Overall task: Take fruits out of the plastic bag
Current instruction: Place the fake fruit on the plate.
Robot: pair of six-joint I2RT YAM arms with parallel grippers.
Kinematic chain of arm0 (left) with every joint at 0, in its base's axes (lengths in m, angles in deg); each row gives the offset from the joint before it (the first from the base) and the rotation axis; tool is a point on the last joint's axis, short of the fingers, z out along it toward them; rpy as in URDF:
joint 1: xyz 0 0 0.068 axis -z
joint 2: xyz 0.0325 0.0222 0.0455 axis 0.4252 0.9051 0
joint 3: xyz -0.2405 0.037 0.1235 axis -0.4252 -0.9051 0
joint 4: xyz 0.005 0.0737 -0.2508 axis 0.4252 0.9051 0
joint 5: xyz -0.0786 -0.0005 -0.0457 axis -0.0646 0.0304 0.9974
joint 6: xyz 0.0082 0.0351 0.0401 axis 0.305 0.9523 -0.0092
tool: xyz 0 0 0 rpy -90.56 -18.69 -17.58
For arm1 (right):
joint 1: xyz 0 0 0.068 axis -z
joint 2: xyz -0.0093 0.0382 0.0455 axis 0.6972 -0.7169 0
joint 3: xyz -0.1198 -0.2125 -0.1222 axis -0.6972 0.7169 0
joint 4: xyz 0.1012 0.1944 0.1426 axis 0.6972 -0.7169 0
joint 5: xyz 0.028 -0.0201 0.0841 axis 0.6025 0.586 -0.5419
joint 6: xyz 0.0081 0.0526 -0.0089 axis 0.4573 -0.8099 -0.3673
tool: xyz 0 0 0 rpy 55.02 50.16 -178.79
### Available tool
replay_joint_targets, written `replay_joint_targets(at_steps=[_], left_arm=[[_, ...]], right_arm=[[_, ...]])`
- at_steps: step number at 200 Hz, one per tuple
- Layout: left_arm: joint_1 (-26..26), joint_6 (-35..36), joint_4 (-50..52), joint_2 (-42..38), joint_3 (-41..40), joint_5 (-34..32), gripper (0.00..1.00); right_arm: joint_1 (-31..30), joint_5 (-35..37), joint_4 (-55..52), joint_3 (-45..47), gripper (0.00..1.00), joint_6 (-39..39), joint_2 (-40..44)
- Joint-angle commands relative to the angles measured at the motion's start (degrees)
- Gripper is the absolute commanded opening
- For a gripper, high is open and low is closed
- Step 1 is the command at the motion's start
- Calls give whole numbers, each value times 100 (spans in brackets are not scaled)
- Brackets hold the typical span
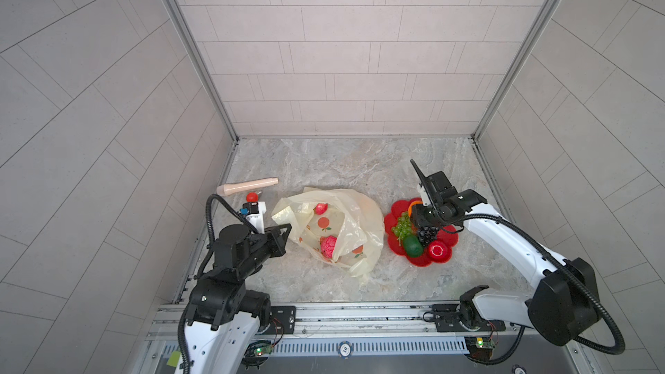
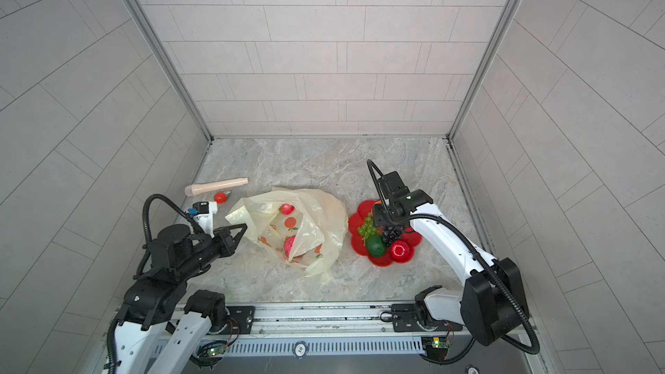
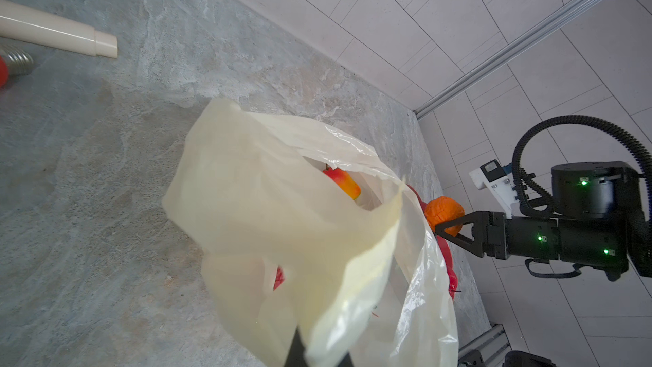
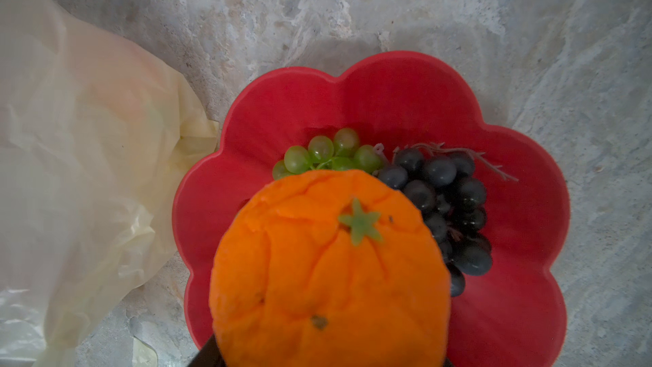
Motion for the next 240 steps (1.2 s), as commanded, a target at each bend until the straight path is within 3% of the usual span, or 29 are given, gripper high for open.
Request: replay_joint_targets(at_steps=[1, 80, 120, 240], left_arm=[[-41, 147, -340, -23, -52, 144, 0], [-42, 145, -455, -224, -113, 269, 1], [-121, 159, -447, -283, -105, 296, 1], [-183, 165, -475, -313, -122, 307, 1]], right_arm=[[13, 72, -158, -97, 47, 94, -19], [8, 56, -6, -262, 47, 80, -337], [13, 459, 36, -300, 47, 195, -556], [21, 514, 501, -305, 59, 664, -1228]])
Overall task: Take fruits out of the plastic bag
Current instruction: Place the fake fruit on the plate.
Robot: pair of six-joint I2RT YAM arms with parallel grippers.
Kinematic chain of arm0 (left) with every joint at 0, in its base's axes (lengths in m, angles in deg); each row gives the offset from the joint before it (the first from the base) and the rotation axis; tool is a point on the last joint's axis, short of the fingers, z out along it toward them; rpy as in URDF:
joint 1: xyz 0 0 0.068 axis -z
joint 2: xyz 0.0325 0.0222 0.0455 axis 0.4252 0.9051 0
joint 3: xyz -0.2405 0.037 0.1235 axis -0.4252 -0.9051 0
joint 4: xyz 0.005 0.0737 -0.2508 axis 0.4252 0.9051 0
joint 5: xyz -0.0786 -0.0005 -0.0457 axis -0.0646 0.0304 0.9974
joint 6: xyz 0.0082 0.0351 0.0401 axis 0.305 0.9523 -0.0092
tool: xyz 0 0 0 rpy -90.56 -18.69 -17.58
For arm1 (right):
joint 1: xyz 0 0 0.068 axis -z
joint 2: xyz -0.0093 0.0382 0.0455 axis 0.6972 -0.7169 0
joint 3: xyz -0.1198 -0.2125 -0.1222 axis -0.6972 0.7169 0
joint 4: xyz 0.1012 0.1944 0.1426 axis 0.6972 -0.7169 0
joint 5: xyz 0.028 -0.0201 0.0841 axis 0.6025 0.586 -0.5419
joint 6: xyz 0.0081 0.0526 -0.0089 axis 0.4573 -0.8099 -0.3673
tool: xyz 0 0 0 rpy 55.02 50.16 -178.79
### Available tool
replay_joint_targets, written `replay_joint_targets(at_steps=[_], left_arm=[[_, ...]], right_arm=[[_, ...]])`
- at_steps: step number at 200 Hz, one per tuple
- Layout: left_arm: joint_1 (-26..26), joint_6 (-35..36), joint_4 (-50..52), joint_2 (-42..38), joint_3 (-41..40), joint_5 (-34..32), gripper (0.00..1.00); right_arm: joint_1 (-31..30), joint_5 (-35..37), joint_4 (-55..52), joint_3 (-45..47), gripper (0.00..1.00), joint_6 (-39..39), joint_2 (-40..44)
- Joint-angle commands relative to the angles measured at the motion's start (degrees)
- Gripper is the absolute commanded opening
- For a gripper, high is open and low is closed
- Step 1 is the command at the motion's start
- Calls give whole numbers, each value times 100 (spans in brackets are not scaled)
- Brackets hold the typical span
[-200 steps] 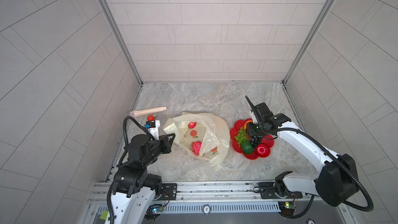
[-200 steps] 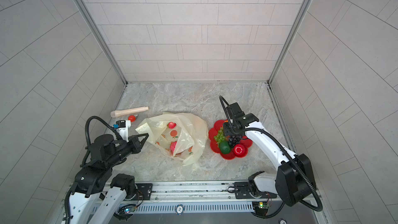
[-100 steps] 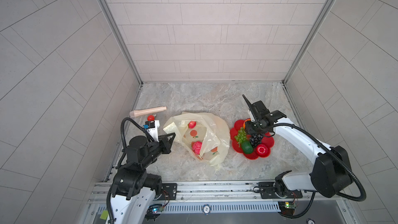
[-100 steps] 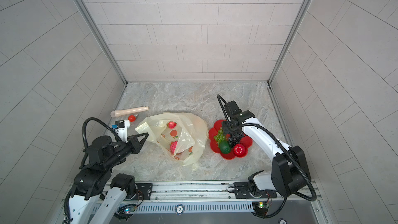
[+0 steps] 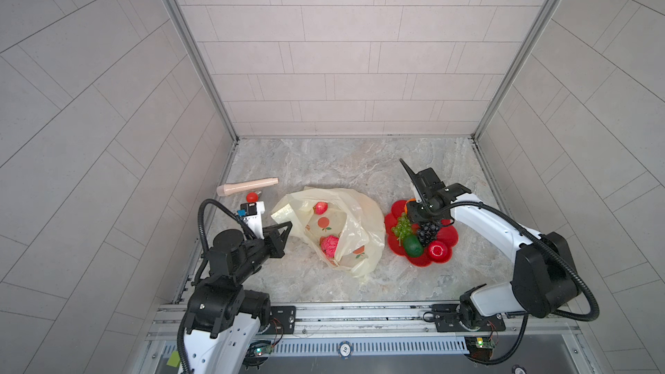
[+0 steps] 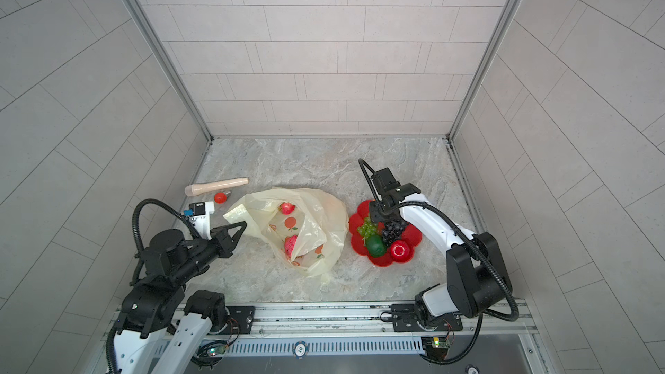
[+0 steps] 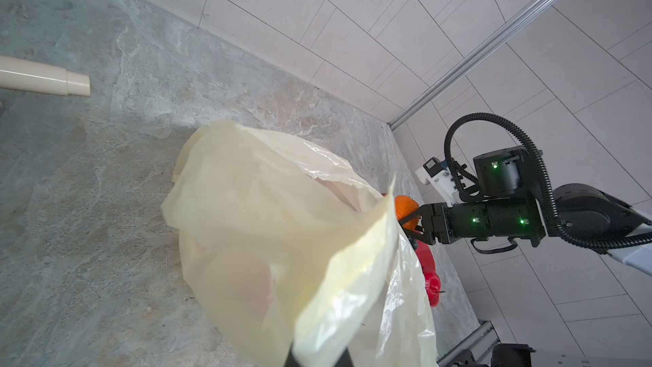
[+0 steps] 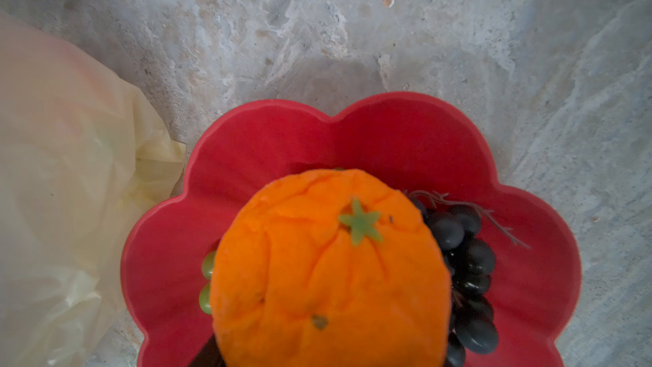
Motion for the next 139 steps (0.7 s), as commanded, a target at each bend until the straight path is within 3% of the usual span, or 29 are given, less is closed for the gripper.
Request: replay_joint_targets(at_steps=[1, 35, 90, 139], left_arm=[[-44, 72, -137, 7, -59, 14, 1], [-52, 74, -106, -235, -59, -136, 1], [-72, 69, -129, -371, -63, -101, 2], [-209, 73, -154, -525, -76, -62, 2]], right_arm=[[21, 185, 50, -81, 59, 234, -227], [21, 277, 85, -153, 61, 302, -409], [20, 496, 50, -234, 74, 160, -392], [-3, 667, -99, -151, 76, 105, -208]])
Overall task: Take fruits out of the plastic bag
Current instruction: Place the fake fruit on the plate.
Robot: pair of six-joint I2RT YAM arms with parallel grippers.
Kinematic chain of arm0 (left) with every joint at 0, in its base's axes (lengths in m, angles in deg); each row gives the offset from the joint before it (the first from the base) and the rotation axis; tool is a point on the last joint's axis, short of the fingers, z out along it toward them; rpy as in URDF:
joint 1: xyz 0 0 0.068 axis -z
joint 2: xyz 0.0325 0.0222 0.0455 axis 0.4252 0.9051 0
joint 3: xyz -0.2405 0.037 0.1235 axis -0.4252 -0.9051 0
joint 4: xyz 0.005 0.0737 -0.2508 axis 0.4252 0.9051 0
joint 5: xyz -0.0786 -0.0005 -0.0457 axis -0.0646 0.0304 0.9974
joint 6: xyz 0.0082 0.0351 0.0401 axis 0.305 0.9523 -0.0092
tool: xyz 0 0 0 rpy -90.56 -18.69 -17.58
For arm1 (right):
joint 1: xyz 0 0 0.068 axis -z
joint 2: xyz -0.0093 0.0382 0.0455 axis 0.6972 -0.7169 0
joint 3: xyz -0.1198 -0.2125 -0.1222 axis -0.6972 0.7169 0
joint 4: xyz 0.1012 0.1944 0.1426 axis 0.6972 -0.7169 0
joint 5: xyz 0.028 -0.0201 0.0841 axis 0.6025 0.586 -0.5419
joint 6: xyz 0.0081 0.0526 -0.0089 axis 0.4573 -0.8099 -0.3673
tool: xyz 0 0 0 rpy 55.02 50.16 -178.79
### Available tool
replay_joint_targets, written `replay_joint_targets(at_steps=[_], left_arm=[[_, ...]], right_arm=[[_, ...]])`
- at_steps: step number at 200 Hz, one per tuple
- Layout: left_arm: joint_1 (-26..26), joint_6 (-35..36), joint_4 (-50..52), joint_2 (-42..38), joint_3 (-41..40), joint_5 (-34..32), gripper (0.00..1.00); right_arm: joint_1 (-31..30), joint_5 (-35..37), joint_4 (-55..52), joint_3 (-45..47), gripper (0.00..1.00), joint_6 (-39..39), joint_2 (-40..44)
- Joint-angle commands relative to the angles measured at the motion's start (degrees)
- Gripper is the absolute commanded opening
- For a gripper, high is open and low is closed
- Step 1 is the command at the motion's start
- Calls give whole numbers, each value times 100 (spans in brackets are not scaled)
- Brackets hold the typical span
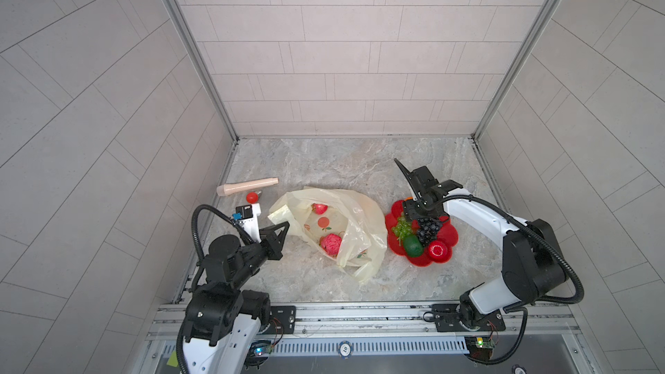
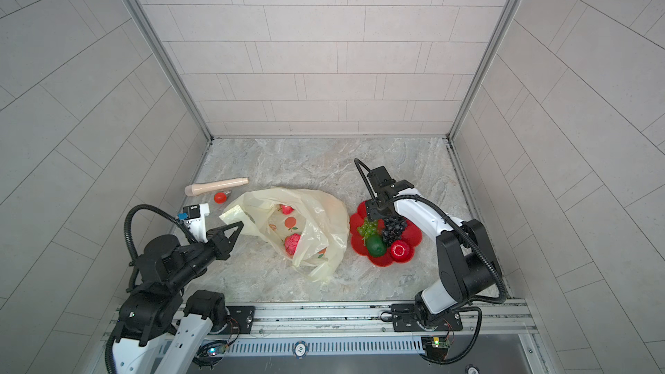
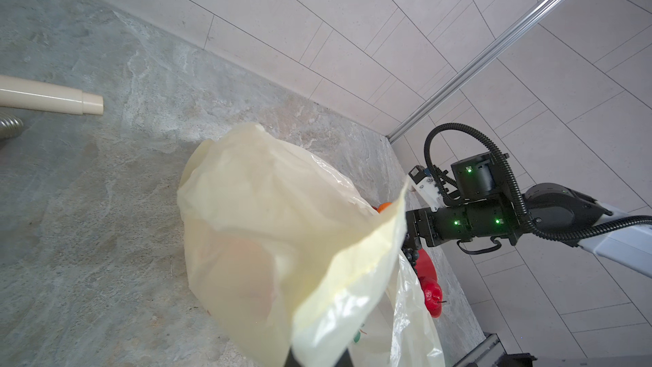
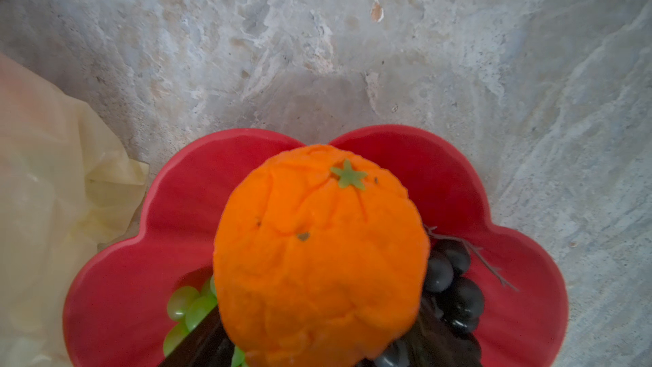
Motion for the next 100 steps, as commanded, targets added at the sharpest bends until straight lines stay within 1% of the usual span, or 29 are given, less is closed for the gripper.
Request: replay_joint_targets(at_steps=[1, 29, 66, 100], left_arm=[[-81, 57, -148, -156, -46, 4, 2], [-172, 60, -180, -262, -60, 10, 2], [-306, 55, -203, -310, -68, 54, 2], [-552, 24, -303, -293, -100, 248, 2]], right_arm=[[-4, 289, -200, 52, 76, -37, 248], [-64, 467, -185, 143, 77, -73, 626], [-154, 572, -251, 87, 74, -74, 1150], [-154, 576, -147, -67, 71, -69, 1272]])
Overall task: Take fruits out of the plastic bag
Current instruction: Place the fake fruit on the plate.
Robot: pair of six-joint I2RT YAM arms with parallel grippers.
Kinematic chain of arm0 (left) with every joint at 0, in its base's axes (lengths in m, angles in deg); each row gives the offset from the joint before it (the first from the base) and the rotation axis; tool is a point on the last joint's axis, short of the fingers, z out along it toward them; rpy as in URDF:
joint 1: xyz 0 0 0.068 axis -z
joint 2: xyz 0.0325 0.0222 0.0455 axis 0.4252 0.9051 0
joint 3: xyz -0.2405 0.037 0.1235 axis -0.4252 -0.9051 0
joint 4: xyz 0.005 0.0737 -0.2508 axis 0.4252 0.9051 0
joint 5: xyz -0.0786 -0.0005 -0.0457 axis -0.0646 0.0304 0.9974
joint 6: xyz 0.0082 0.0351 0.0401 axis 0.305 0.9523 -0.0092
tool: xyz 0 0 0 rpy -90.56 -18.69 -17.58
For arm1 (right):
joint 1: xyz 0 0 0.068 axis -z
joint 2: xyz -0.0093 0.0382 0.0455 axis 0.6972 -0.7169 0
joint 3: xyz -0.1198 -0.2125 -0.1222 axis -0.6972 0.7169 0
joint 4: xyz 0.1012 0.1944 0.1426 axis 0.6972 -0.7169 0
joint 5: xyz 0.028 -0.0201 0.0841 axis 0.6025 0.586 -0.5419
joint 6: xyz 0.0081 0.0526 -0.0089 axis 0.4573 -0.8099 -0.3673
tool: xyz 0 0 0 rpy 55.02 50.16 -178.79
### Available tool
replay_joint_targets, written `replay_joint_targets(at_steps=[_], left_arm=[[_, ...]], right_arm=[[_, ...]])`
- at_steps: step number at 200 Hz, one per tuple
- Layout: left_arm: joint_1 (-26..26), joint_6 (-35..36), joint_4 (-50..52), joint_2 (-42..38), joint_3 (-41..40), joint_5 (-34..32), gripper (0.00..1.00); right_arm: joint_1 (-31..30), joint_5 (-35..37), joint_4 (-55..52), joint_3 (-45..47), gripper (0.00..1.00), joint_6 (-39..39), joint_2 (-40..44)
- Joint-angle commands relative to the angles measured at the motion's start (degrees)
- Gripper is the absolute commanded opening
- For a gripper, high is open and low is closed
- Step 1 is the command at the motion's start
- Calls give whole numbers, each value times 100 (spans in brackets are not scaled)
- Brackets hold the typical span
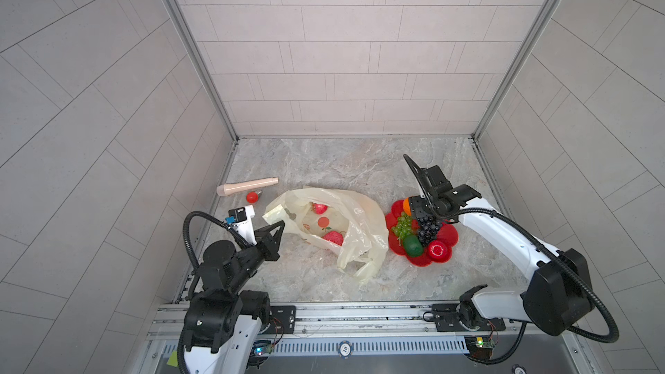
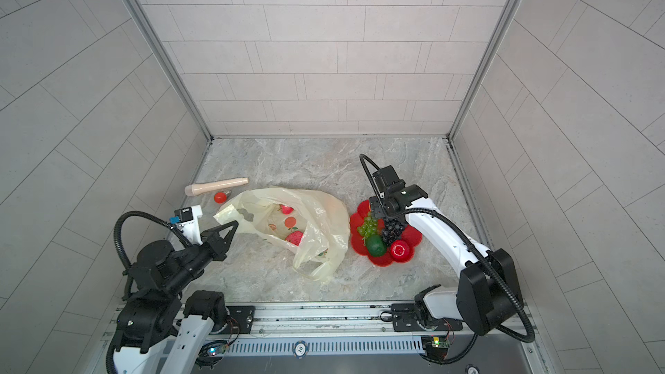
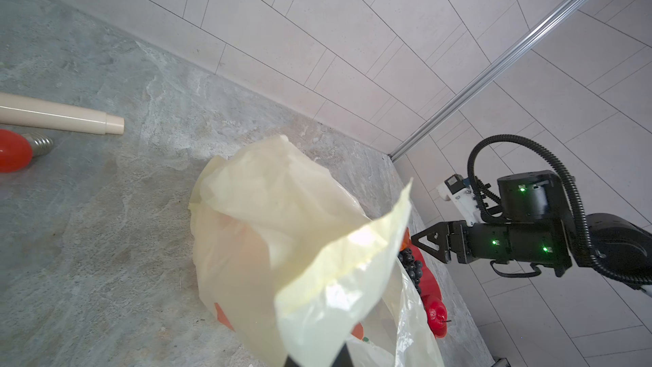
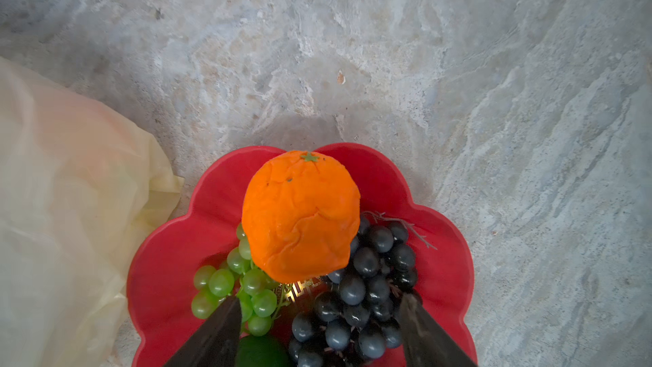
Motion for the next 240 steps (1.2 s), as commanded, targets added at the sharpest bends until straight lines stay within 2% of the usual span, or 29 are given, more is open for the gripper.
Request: replay_joint_targets(at_steps=[1, 31, 62, 136, 195, 215, 240], left_arm=[[-156, 28, -273, -33, -84, 176, 2], [-171, 18, -319, -10, -101, 245, 2], [-170, 8, -315, -68, -101, 250, 2], [-179, 7, -313, -86, -101, 259, 2], [-171, 8, -313, -175, -110, 230, 2], [-184, 6, -318, -178, -110, 211, 2], [-189, -10, -313, -128, -110, 221, 3]], right_arm=[[-23, 189, -5, -157, 71, -30, 63], [-6, 305, 367, -492, 54, 55, -561], [23, 52, 95, -1170, 48, 81, -1492], [23, -169, 6, -840, 49, 23, -1351], [-61, 31, -482, -1669, 57, 97, -1003], [-304, -136, -672, -2034, 57, 258, -865], [-1165, -557, -488, -2359, 54, 486, -619]])
